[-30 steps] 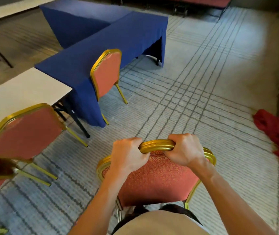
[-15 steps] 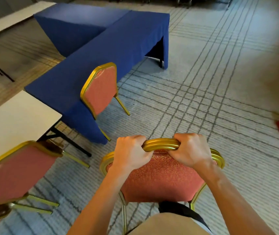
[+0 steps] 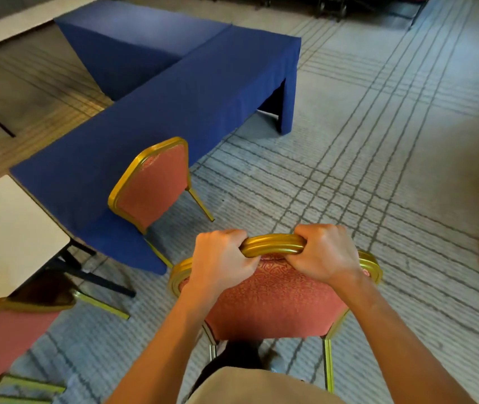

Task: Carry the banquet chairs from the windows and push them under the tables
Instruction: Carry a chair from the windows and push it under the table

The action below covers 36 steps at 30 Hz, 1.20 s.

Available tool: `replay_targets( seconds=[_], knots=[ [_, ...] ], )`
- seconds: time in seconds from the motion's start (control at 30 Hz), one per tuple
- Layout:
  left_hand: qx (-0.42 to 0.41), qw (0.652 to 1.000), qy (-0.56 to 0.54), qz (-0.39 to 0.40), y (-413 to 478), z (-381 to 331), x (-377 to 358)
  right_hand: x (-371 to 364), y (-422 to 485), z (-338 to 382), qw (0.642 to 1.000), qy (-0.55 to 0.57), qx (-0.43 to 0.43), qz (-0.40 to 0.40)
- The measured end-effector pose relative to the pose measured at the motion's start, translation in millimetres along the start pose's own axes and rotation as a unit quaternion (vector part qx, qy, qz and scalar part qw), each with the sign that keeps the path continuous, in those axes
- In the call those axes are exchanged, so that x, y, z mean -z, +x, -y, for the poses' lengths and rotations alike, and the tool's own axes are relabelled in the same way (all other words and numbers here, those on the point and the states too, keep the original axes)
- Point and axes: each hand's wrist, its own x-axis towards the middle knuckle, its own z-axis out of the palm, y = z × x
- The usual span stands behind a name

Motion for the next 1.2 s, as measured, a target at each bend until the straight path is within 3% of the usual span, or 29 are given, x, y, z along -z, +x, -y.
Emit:
replay_targets(
  seconds=[0.37, 0.67, 0.77, 1.2],
  knots=[
    [0.072, 0.997, -0.013, 0.012, 174.8, 85.5, -82.3, -25.6, 219.5, -60.1, 0.998, -0.034, 0.020, 0.042],
    [0.067, 0.998, -0.008, -0.002, 310.2, 132.8, -98.5, -10.8, 358.9, -90.1, 0.999, -0.018, 0.046, -0.017],
    [0.076, 0.997, 0.005, -0.007, 350.7, 153.4, -112.1, -17.8, 409.1, -104.4, 0.996, -0.010, 0.077, -0.044],
    [0.199, 0.976, 0.062, -0.059, 521.2, 217.2, -165.5, -55.9, 658.1, -163.2, 0.974, 0.054, 0.216, -0.027]
  ],
)
